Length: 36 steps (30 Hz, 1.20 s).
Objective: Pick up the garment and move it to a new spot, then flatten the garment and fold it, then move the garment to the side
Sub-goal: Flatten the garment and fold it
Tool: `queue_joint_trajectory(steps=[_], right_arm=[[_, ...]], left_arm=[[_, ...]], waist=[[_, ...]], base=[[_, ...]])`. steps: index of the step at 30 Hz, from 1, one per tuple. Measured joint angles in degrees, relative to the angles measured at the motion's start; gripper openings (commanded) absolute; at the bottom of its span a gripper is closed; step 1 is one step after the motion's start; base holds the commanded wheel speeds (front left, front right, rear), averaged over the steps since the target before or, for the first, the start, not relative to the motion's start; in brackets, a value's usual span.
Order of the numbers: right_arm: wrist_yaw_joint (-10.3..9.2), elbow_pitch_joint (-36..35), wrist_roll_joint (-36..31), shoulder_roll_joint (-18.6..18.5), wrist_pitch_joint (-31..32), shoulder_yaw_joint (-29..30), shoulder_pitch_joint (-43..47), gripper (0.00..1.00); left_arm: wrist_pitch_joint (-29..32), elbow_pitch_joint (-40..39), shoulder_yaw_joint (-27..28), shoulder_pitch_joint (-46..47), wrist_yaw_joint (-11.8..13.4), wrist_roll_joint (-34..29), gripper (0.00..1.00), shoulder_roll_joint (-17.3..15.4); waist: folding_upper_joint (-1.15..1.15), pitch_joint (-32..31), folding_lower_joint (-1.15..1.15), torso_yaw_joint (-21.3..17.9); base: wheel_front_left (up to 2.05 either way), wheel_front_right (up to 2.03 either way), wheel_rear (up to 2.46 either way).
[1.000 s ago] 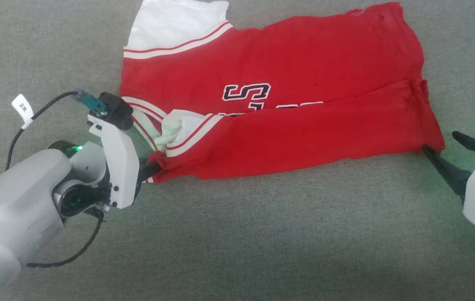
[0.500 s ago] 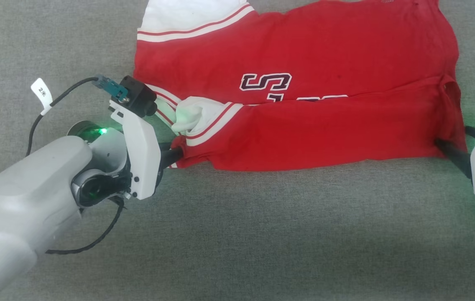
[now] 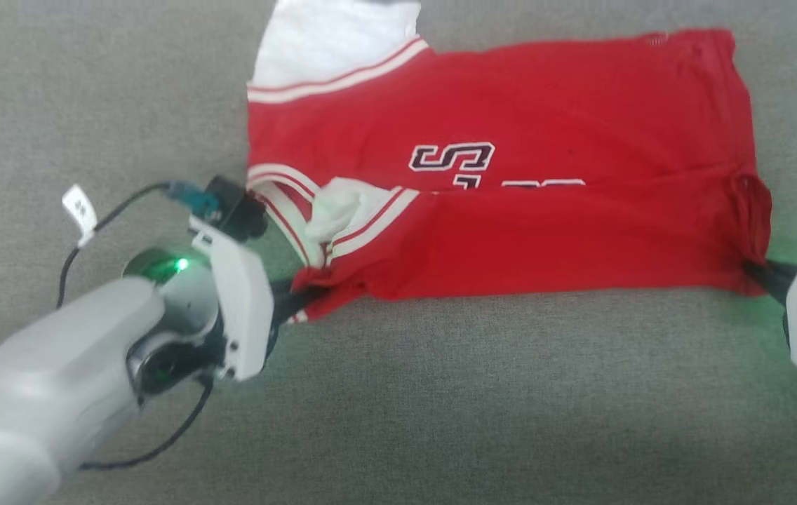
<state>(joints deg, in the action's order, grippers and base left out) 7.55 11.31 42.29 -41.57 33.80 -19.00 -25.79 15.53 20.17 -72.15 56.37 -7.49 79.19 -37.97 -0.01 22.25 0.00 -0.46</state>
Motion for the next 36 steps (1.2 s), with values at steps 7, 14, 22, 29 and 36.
queue_joint_trajectory(steps=[7, 14, 22, 29, 36], right_arm=[[-0.01, -3.8, 0.57, -0.68, -0.48, 2.59, 6.71, 0.0], [-0.01, -7.13, 0.6, -1.14, 0.36, 5.66, 13.56, 0.0], [-0.01, -9.28, -1.25, 0.68, -0.77, 9.93, 17.16, 1.0], [-0.01, -11.71, -5.49, 4.35, -9.73, 16.3, 16.67, 1.0], [-0.02, -13.95, -9.23, 10.79, -23.68, 16.85, 12.46, 1.0]], left_arm=[[-2.44, -4.67, -0.35, -5.06, 0.0, 1.11, 0.0, -5.1], [-4.41, -11.62, -0.45, -10.19, 1.24, 2.58, 0.0, -9.77], [-7.67, -15.12, -0.16, -12.84, 3.88, 2.21, 0.8, -11.13], [-13.83, -14.03, 3.26, -12.57, 6.27, 0.9, 1.0, -13.05], [-23.97, -6.84, 9.1, -9.4, 11.81, -1.82, 1.0, -12.69]], waist=[[0.0, -3.58, 0.0, -0.08], [0.0, -5.37, 0.0, 0.0], [0.01, -5.84, 0.0, 0.05], [0.01, -5.47, 0.0, -1.28], [0.01, -4.66, 0.0, -3.85]], base=[[0.0, 0.0, 0.0], [0.0, 0.0, 0.0], [0.0, 0.0, 0.0], [0.0, 0.0, 0.0], [0.0, 0.0, 0.0]])
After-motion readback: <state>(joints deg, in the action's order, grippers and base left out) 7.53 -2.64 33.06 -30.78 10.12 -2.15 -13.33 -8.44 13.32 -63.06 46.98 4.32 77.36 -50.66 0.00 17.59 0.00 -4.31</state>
